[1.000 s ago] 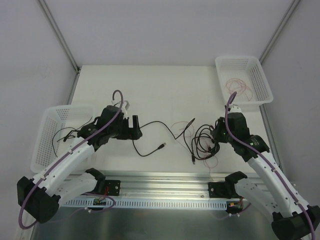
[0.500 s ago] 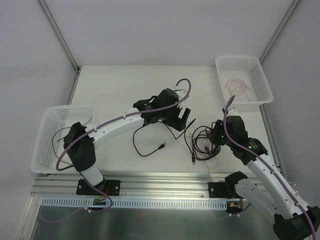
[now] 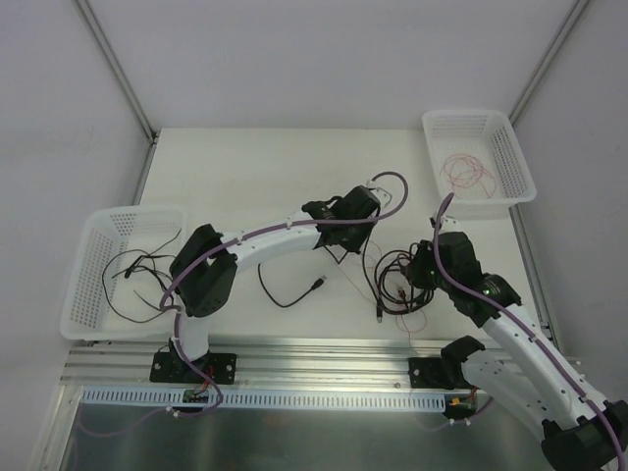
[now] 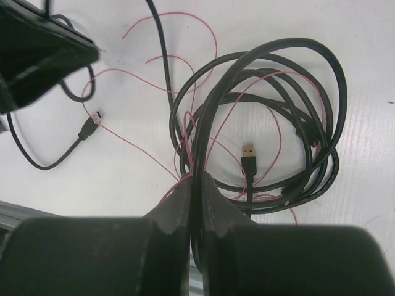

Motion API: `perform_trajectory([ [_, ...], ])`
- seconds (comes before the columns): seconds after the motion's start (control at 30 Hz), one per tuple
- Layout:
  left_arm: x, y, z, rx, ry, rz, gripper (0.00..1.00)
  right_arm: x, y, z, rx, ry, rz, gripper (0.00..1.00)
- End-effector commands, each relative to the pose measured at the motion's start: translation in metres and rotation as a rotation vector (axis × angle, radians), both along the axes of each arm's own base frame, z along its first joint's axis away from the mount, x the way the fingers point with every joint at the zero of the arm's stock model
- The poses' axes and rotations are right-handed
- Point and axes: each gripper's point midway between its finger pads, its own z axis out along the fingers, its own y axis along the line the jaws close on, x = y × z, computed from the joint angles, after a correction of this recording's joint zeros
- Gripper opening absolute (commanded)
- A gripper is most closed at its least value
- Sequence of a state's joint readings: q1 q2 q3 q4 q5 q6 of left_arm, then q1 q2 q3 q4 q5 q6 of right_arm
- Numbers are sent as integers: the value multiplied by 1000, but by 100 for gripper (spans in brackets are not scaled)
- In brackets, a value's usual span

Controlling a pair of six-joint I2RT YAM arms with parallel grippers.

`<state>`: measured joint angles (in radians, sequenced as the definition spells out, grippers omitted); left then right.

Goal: Untangle the cables

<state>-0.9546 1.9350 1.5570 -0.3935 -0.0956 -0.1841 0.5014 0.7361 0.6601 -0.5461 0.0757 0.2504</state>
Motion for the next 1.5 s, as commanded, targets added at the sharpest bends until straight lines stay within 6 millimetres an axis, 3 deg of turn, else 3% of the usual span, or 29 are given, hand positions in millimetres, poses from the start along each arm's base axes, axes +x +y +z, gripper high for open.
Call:
perform_trajectory([
  [0.0, 26, 22, 103, -99, -257, 106, 0, -1, -6, -1, -4, -21, -32, 1],
  [0.07, 28, 37, 135, -126, -323, 141, 0, -4, -10, -6, -15, -12, -48, 1],
  [0.1, 26, 51, 169, -163, -386, 169, 0, -7, -14, -10, -27, 0, -57, 1],
  [0.17, 24, 67, 203, -207, -444, 193, 0, -10, -18, -14, -36, 8, -72, 1],
  [0.2, 19, 84, 236, -243, -504, 211, 0, -13, -22, -18, -47, 19, -84, 1],
  [0.27, 14, 102, 265, -269, -561, 230, 0, -15, -25, -21, -52, 26, -102, 1],
  [0.3, 10, 119, 290, -299, -604, 254, 0, -17, -27, -24, -59, 33, -107, 1],
  [0.4, 1, 153, 332, -367, -668, 307, 0, -20, -30, -30, -61, 51, -126, 1],
  [0.5, -5, 181, 354, -399, -708, 347, 0, -23, -34, -35, -71, 70, -150, 1],
  [0.63, -3, 213, 359, -419, -697, 415, 0, -25, -39, -37, -81, 80, -177, 1],
  [0.9, -14, 205, 346, -468, -629, 360, 0, -27, -33, -36, -110, 122, -115, 1],
  [0.97, -16, 198, 336, -480, -590, 337, 0, -27, -22, -30, -78, 109, -53, 7],
  [1.0, -19, 190, 330, -487, -564, 305, 0, -24, -15, -21, -66, 78, -12, 20],
  [1.1, -22, 179, 308, -490, -495, 276, 0, -23, -2, 3, -24, 18, 64, 41],
  [1.2, -29, 167, 287, -501, -415, 230, 0, -21, 11, 42, 14, -80, 162, 63],
  [1.3, -35, 158, 274, -512, -359, 199, 0, -28, 36, 78, 89, -136, 318, 73],
  [1.47, -45, 146, 273, -542, -315, 157, 0, -28, 77, 130, 231, -261, 499, 74],
])
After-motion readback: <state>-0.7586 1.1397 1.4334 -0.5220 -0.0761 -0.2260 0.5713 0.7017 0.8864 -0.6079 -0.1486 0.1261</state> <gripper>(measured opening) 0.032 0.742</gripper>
